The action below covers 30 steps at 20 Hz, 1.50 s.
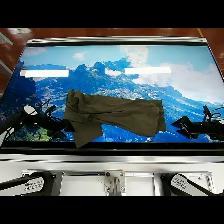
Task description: Fold the shirts.
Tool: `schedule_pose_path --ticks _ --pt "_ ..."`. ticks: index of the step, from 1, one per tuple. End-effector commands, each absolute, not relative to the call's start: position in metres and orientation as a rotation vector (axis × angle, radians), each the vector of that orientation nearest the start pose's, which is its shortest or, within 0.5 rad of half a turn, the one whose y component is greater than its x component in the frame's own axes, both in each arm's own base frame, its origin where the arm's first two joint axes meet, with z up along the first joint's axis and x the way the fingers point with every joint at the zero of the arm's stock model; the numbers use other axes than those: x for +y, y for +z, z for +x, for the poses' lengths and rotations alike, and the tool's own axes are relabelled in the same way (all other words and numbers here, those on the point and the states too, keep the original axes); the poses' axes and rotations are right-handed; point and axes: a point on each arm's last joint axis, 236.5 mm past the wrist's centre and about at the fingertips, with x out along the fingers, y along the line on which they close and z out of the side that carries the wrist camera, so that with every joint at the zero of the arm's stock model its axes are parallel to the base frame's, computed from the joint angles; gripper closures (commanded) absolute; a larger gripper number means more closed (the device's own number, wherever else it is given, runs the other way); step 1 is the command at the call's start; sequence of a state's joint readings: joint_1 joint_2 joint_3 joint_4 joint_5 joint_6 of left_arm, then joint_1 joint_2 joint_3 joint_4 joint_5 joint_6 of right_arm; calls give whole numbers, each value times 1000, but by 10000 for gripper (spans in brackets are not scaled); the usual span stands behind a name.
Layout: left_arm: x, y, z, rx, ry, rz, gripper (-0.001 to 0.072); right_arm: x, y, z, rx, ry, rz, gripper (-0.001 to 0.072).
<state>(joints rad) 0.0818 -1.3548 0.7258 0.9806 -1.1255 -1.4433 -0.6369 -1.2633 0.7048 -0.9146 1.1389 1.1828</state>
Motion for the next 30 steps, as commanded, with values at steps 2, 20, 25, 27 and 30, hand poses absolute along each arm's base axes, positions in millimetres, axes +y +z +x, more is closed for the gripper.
schedule_pose_path --ticks 2,20,25,27,30 --pt "-117 -120 292 1545 -185 -700 44 -49 -83 289 1293 1 879 117" --pt "-147 -38 368 1310 -372 -708 657 11 -125 327 1296 23 847 650" --pt "-145 76 414 1002 -484 -571 659 9 -23 365 1100 203 653 651" --pt "-142 171 425 782 -528 -506 659 8 61 382 924 267 524 651" --pt "-127 380 395 299 -573 -365 659 4 251 384 496 252 351 652"
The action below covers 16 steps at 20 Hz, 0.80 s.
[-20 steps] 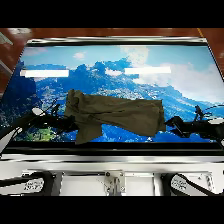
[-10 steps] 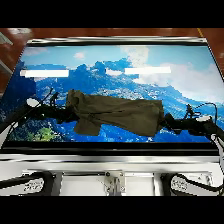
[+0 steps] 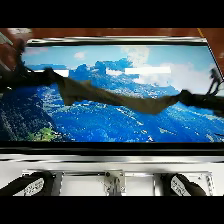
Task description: Fold the shirts.
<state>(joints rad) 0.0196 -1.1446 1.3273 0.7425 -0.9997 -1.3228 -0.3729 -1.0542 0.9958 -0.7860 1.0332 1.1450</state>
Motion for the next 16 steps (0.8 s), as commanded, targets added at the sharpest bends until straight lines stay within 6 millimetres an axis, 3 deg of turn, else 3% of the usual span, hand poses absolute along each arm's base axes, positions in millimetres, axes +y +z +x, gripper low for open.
schedule_pose_path --ticks 1,2,3,4,5,6,8,9,10,13,16 --pt "-113 447 374 126 -544 -315 659 -5 317 375 330 192 316 653" --pt "-92 502 351 -16 -469 -268 660 -18 375 359 187 113 294 653" --pt "-68 534 332 -85 -373 -254 660 -29 412 343 111 41 284 653" --pt "-50 542 323 -84 -291 -244 660 -36 425 331 111 -7 279 653" --pt "-36 530 320 -22 -228 -228 660 -37 421 326 151 -27 286 653" --pt "-34 505 322 79 -214 -225 659 -31 407 324 217 -8 302 653" --pt "-43 447 326 296 -242 -225 659 -7 373 326 375 88 346 653" --pt "-50 432 325 354 -273 -214 659 4 362 325 430 135 356 652" --pt "-56 429 323 367 -300 -200 659 15 356 322 465 180 368 653" --pt "-74 452 304 293 -378 -148 659 36 357 310 494 257 388 652" --pt "-76 474 278 216 -371 -92 659 34 360 294 483 227 340 652"
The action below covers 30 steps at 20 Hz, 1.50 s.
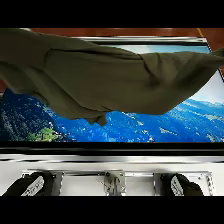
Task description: Fold the shirts.
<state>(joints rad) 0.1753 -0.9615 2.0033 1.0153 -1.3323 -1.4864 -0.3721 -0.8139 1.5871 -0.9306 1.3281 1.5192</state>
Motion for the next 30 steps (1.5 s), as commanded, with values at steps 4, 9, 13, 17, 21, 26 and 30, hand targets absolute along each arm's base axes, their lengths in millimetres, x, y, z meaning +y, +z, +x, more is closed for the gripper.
schedule_pose_path --ticks 4,9,13,17,21,26,30 --pt "-49 474 252 210 -229 -16 659 7 340 261 566 76 228 652" --pt "-58 521 200 6 -222 1 659 35 346 216 563 152 139 652" --pt "-63 569 142 -225 -205 -12 660 23 433 193 248 30 67 652" --pt "-62 561 132 -197 -194 -45 660 3 483 169 83 -100 50 653" --pt "-45 498 162 80 -134 2 659 -12 426 180 348 -121 10 653" --pt "-29 365 241 538 -154 -28 658 -45 316 243 879 -87 96 653" --pt "-9 278 344 673 -131 -130 658 -47 216 331 1190 42 202 654"
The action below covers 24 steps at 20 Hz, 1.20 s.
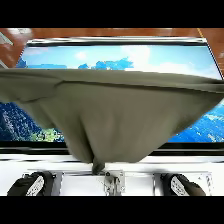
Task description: Fold the shirts.
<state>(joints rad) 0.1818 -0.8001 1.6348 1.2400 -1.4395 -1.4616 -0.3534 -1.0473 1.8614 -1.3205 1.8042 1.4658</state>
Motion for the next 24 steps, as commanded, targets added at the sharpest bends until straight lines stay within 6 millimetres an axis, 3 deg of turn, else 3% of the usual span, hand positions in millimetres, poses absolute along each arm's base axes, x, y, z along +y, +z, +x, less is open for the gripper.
schedule_pose_path --ticks 1,4,6,9,11,13,17,18,19,20,21,23,24 --pt "-8 261 367 699 -143 -138 659 -36 192 356 1233 82 192 653" --pt "-16 217 438 708 -221 -122 658 -10 133 454 1161 108 182 652" --pt "-11 201 483 643 -203 -150 658 -6 109 510 1049 65 232 652" --pt "-22 177 534 571 -199 -249 657 -1 74 558 975 15 333 652" --pt "-40 141 552 619 -221 -291 657 -1 41 566 1016 4 342 652" --pt "-63 92 557 723 -257 -296 657 2 1 561 1111 -2 357 651" --pt "-104 9 542 950 -327 -310 656 6 -48 543 1264 -2 368 650" --pt "-108 -5 536 1003 -319 -347 607 8 -52 543 1274 1 377 588" --pt "-111 -13 530 1053 -298 -401 365 11 -50 544 1265 5 402 297" --pt "-107 -14 526 1081 -263 -462 116 12 -44 549 1242 11 417 89" --pt "-100 -10 521 1110 -234 -518 38 9 -32 548 1230 34 400 74" --pt "-81 7 492 1216 -252 -520 49 -15 -5 531 1239 53 290 74" --pt "-67 12 466 1292 -259 -467 54 -37 4 508 1300 22 235 75"
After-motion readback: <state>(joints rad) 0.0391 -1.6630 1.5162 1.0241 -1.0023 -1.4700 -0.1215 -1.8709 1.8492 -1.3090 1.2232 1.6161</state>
